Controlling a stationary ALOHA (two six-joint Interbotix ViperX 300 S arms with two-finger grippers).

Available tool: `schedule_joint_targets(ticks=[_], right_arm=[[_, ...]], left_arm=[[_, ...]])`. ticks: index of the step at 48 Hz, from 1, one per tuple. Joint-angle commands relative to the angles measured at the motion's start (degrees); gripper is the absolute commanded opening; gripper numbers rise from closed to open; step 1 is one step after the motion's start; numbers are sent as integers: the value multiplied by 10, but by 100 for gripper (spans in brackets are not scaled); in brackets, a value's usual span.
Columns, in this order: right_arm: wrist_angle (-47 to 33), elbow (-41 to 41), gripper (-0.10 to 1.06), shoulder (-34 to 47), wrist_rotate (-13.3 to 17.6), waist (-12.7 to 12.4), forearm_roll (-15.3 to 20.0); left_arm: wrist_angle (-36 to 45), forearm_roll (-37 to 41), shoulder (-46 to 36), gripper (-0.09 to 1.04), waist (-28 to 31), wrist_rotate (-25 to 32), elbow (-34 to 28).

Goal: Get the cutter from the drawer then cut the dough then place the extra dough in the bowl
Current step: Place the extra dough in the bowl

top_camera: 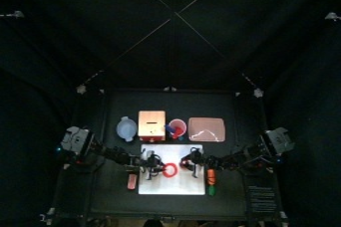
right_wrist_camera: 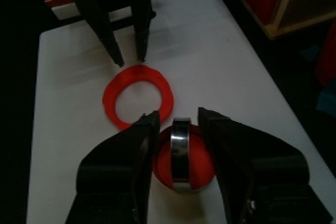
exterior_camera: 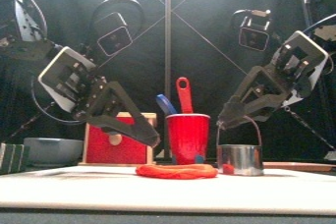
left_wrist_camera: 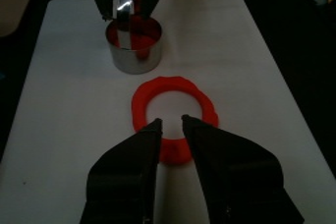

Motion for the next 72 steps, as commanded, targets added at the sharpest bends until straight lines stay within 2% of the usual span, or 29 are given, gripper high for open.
schedule_joint_targets(ticks=[1, 7, 17, 27, 32, 52, 72], right_arm=[[-1, -4, 79, -29, -2, -2, -12], [-2, -1, 79, -39, -2, -5, -24], [3, 7, 79, -51, -2, -10, -35], [4, 10, 79, -53, -1, -10, -40], [6, 11, 79, -53, -1, -11, -42], [8, 24, 79, -54, 4, -11, -40], [8, 25, 79, -54, 0, -11, -41]], left_arm=[[2, -17, -22, 71, 4, 0, -12], [64, -54, -19, 71, 7, 7, -36], [192, -49, 2, 75, 31, 47, -98], [200, -49, 9, 89, 47, 74, -120], [207, -46, 10, 92, 54, 78, -125], [256, 3, 40, 88, 64, 77, -158], [283, 11, 54, 78, 66, 77, -171]])
